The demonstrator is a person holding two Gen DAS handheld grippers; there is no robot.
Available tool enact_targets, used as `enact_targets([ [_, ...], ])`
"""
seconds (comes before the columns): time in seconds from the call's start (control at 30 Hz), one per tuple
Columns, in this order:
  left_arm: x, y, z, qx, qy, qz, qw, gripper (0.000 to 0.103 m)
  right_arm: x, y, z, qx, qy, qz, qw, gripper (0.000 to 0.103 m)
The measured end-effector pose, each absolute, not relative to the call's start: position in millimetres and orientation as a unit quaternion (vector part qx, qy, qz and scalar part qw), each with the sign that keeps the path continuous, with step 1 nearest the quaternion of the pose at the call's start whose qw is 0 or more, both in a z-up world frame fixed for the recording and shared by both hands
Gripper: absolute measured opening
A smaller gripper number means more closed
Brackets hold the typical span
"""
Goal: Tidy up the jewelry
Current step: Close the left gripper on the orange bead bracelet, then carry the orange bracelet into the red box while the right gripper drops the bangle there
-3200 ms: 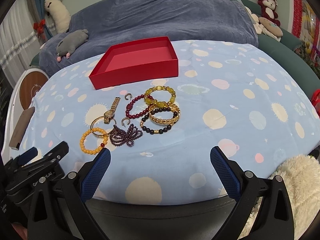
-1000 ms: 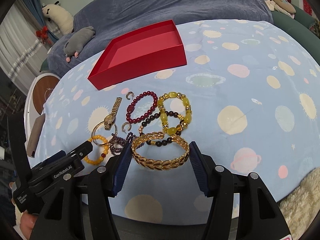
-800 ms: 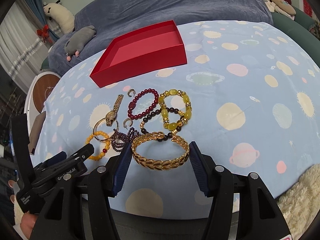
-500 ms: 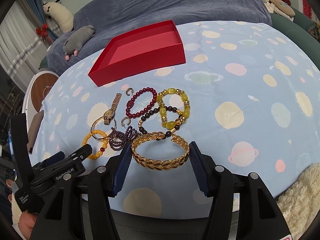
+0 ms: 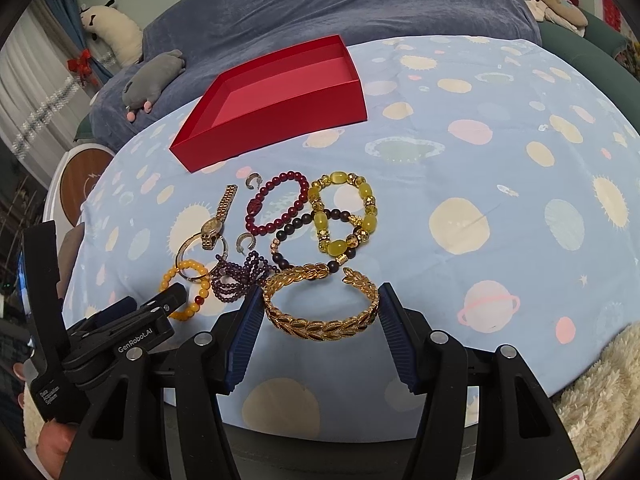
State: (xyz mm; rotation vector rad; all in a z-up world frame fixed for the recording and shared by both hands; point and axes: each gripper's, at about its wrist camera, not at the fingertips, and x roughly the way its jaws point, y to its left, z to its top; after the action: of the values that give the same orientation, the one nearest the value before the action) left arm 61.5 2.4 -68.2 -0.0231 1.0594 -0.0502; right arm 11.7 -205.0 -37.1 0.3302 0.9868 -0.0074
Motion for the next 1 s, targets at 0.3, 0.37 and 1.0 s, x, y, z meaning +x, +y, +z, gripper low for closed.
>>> enact_targets([
  [0.3,56.9,-0.9,-63.6,0.011,0.492,-0.034,0.87,0.025,10.8,-202.9,-35.6,0.153,0.47,-0.002,0.87,0.056],
  [0.37,57.4,3.0,-61.8,-0.006,0.498,-0.045,0.866,0.009,10.0,-202.5,-33.9,0.151,0.468,-0.001,0.871,0.056],
  [1.0,47.0,6.0,-0.1,-0.036,0.464,-0.073,0.882,0.007,-0.4,-190.7,-3.5,0.142,0.44,0.029,0.886,0.056],
])
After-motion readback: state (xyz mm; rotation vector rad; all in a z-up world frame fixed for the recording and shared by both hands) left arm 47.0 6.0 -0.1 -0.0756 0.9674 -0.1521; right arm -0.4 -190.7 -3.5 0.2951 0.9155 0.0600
